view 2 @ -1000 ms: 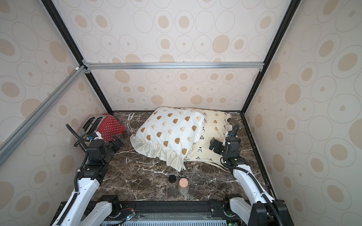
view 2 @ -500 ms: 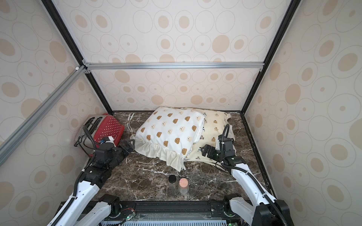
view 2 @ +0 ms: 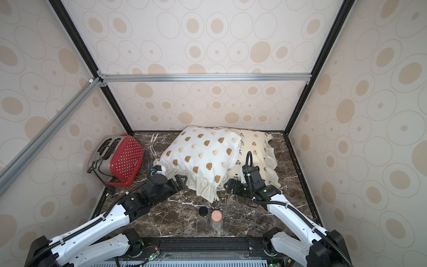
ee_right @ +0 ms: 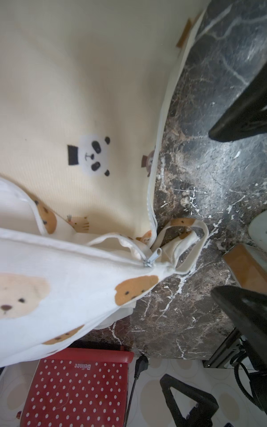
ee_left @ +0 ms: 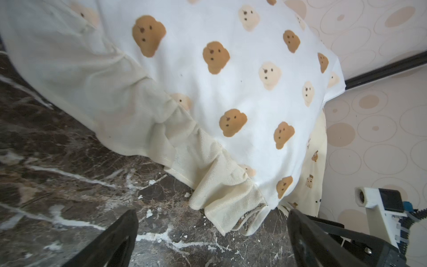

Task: Zip up pillowcases
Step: Pick up the pillowcase from the pillowcase.

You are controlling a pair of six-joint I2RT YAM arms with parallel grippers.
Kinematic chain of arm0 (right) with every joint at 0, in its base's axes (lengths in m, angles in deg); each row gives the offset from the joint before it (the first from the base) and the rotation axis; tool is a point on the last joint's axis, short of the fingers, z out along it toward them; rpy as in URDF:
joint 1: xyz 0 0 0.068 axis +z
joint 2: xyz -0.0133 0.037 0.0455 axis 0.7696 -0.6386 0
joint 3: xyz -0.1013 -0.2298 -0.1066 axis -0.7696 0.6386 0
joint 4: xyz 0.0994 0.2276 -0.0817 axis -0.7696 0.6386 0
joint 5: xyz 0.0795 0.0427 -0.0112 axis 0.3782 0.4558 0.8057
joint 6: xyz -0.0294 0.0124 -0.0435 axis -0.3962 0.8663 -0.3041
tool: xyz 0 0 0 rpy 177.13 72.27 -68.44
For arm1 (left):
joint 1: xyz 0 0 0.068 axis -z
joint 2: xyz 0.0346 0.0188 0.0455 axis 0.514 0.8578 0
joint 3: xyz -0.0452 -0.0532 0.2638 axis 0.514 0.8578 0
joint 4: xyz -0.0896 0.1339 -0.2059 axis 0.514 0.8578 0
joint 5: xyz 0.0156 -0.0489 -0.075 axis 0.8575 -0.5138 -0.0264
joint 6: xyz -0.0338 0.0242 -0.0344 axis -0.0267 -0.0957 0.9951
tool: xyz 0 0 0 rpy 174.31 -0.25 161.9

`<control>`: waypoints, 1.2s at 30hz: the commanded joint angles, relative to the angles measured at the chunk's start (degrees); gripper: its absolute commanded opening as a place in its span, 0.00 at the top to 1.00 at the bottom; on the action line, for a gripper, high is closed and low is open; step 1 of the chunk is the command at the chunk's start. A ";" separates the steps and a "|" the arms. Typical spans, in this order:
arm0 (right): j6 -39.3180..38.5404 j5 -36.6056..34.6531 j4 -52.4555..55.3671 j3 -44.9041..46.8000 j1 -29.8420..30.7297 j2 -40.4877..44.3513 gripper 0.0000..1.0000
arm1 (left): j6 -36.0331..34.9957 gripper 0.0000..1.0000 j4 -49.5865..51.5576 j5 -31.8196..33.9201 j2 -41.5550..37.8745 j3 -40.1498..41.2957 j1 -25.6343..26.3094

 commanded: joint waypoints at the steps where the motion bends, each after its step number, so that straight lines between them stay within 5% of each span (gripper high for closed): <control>1: 2.39 -0.45 -1.60 0.03 1.51 -0.49 0.01 | 3.26 0.02 -7.25 2.74 3.73 -1.51 2.57; 18: 4.54 -3.70 -3.03 -3.36 1.78 -4.37 0.01 | 0.19 0.23 -18.00 -2.95 27.05 -9.98 9.67; 36: 4.63 -6.45 -3.71 -3.76 1.32 -5.23 0.01 | -3.37 0.36 -17.56 -4.53 37.49 -15.35 13.15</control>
